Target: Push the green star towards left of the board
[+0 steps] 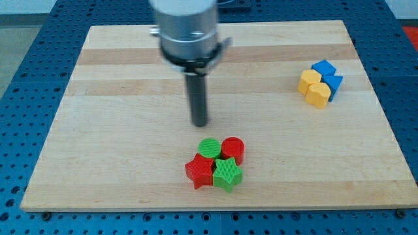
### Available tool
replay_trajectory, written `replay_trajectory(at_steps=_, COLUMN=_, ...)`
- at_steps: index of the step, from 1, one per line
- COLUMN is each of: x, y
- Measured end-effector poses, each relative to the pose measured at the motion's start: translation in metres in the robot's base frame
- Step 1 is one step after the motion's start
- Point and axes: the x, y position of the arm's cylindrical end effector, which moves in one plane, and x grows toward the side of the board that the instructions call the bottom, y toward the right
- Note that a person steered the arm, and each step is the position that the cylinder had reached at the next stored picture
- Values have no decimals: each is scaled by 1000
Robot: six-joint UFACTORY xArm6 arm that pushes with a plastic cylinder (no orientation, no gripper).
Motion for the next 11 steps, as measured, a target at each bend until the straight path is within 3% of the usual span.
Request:
replay_trajectory(at_steps=2, x=3, y=175)
replay_trajectory(at_steps=3, x=43, y=208)
replay_trajectory(at_steps=4, x=99, y=204)
replay_trajectory(at_steps=5, x=131, y=161)
replay_trajectory(at_steps=6, x=132, y=88)
replay_trajectory(at_steps=8, x=67, y=-49)
replay_trajectory(at_steps=9, x=42, y=-84)
replay_trajectory(at_steps=11, x=49, y=-84)
